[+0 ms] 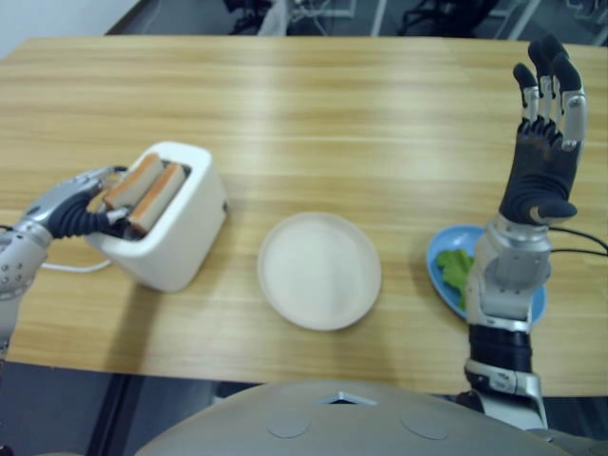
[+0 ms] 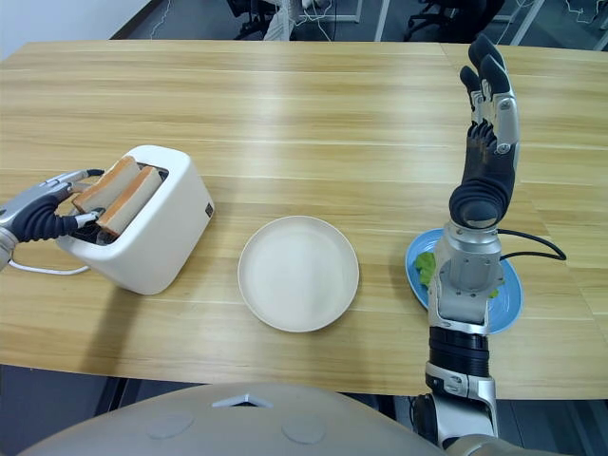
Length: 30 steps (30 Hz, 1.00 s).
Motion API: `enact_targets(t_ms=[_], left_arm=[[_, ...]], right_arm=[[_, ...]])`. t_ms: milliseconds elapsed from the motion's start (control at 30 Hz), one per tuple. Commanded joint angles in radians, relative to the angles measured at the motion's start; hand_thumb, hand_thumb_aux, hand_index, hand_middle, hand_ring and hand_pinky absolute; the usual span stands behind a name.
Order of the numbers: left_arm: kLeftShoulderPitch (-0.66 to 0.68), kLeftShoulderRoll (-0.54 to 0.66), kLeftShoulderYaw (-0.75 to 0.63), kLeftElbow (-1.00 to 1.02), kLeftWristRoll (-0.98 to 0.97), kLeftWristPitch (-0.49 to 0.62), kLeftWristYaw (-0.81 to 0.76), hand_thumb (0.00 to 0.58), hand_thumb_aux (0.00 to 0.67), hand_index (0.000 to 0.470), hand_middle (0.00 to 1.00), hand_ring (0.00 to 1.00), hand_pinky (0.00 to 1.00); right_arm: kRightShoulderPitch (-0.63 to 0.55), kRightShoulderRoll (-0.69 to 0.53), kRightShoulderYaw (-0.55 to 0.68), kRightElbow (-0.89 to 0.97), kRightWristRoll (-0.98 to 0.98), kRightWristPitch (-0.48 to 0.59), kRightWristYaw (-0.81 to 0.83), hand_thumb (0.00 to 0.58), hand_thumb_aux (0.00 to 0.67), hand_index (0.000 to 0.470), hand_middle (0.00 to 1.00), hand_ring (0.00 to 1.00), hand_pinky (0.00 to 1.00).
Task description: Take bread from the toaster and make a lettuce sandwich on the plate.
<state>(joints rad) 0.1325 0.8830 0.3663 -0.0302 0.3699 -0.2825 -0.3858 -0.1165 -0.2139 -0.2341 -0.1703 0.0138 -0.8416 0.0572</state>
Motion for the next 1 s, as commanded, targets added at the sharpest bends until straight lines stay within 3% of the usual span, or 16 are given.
enact_targets(t_ms=[33, 600, 1000], left_arm=[[-0.052, -0.034, 0.016, 0.022, -0.045, 0.008, 0.058, 0.580, 0.670, 0.460, 1.00, 1.00, 1.00], [-0.167, -0.079, 0.065, 0.034, -0.072, -0.049, 0.275, 0.580, 0.670, 0.460, 1.00, 1.00, 1.00], [-0.302, -0.039, 0.070, -0.175, -0.154, -0.004, 0.199, 0.580, 0.670, 0.460, 1.00, 1.00, 1.00]], right_arm=[[0.005, 0.000, 0.000, 0.003, -0.006, 0.003, -0.001, 0.000, 0.000, 0.000, 0.00, 0.00, 0.00], [0.000, 0.005, -0.001, 0.015, -0.024, 0.008, -0.008, 0.000, 0.000, 0.000, 0.00, 0.00, 0.00], [-0.011, 0.015, 0.006, 0.032, -0.037, 0.006, -0.020, 0.000, 0.000, 0.000, 0.00, 0.00, 0.00]])
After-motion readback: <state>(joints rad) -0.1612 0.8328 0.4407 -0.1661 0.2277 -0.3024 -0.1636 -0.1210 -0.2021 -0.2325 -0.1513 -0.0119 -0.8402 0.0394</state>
